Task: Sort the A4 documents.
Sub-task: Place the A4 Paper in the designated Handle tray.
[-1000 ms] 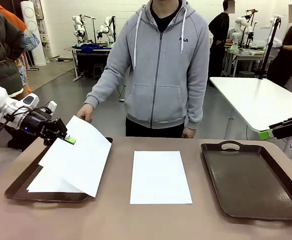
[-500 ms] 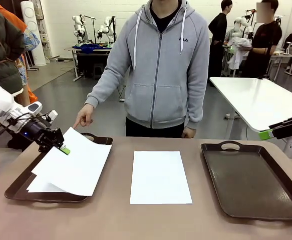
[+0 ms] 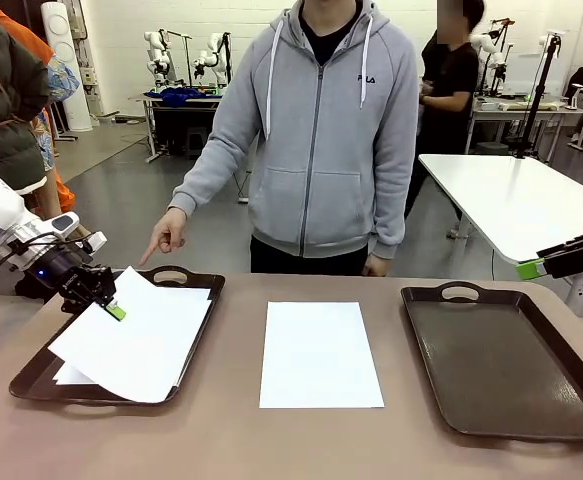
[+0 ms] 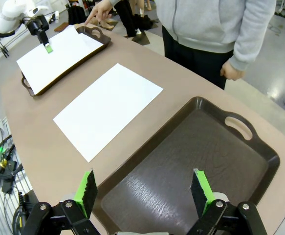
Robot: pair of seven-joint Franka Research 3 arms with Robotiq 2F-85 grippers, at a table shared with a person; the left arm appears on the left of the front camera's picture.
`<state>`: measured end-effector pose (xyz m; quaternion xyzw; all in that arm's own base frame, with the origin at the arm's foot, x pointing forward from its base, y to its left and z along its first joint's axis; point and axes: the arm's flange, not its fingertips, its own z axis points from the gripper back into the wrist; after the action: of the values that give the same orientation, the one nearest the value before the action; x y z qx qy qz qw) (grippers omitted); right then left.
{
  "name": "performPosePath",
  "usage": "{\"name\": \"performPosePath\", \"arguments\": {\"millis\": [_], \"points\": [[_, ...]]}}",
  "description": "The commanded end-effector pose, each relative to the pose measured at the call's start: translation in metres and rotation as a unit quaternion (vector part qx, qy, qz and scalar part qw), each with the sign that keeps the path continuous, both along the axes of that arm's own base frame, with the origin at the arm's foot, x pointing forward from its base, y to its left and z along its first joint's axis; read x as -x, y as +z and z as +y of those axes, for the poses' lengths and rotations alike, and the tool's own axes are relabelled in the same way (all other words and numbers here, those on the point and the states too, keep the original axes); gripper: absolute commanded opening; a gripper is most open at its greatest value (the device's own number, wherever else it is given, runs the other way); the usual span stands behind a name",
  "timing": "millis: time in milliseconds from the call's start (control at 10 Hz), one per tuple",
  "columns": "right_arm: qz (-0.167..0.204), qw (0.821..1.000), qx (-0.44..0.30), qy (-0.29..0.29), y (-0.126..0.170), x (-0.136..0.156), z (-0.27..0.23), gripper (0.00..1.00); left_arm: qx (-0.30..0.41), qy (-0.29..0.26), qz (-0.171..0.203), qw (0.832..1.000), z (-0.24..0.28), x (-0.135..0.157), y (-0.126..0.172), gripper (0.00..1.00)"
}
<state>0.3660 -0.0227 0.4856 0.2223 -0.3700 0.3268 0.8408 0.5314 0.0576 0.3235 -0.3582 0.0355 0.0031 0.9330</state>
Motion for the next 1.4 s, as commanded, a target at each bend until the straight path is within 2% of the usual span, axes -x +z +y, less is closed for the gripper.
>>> {"name": "performPosePath", "arguments": {"millis": [0, 400, 500, 600, 700, 800, 900, 1000, 1100, 1200, 1300], "points": [[-0.007, 1.000, -0.013, 0.008, -0.004, -0.004, 0.000, 1.00, -0.021, 0.009, 0.006, 1.000, -0.003, -0.007, -0.001, 0.01], [-0.007, 1.000, -0.013, 0.008, -0.004, -0.004, 0.000, 1.00, -0.052, 0.035, -0.002, 0.998, -0.005, -0.011, 0.000, 0.01], [-0.007, 1.000, -0.013, 0.008, -0.004, -0.004, 0.000, 1.00, -0.056, 0.036, -0.003, 0.998, -0.005, -0.011, 0.001, 0.21], [-0.007, 1.000, -0.013, 0.008, -0.004, -0.004, 0.000, 1.00, -0.058, 0.033, -0.003, 0.998, -0.004, -0.011, 0.002, 0.21], [-0.007, 1.000, -0.013, 0.008, -0.004, -0.004, 0.000, 1.00, -0.058, 0.030, -0.003, 0.998, -0.003, -0.011, 0.002, 0.41], [-0.007, 1.000, -0.013, 0.008, -0.004, -0.004, 0.000, 1.00, -0.058, 0.028, -0.001, 0.998, -0.003, -0.011, 0.002, 0.23], [-0.007, 1.000, -0.013, 0.008, -0.004, -0.004, 0.000, 1.00, -0.059, 0.027, 0.001, 0.998, -0.003, -0.011, 0.002, 0.61], [-0.007, 1.000, -0.013, 0.008, -0.004, -0.004, 0.000, 1.00, -0.063, 0.024, 0.001, 0.998, -0.003, -0.011, 0.003, 0.43], [-0.007, 1.000, -0.013, 0.008, -0.004, -0.004, 0.000, 1.00, -0.081, 0.017, 0.012, 0.997, -0.001, -0.011, 0.005, 0.81], [-0.007, 1.000, -0.013, 0.008, -0.004, -0.004, 0.000, 1.00, -0.089, 0.017, 0.009, 0.996, 0.001, -0.010, 0.009, 0.63], [-0.007, 1.000, -0.013, 0.008, -0.004, -0.004, 0.000, 1.00, -0.093, 0.017, 0.004, 0.996, 0.003, -0.010, 0.014, 1.00]]}}
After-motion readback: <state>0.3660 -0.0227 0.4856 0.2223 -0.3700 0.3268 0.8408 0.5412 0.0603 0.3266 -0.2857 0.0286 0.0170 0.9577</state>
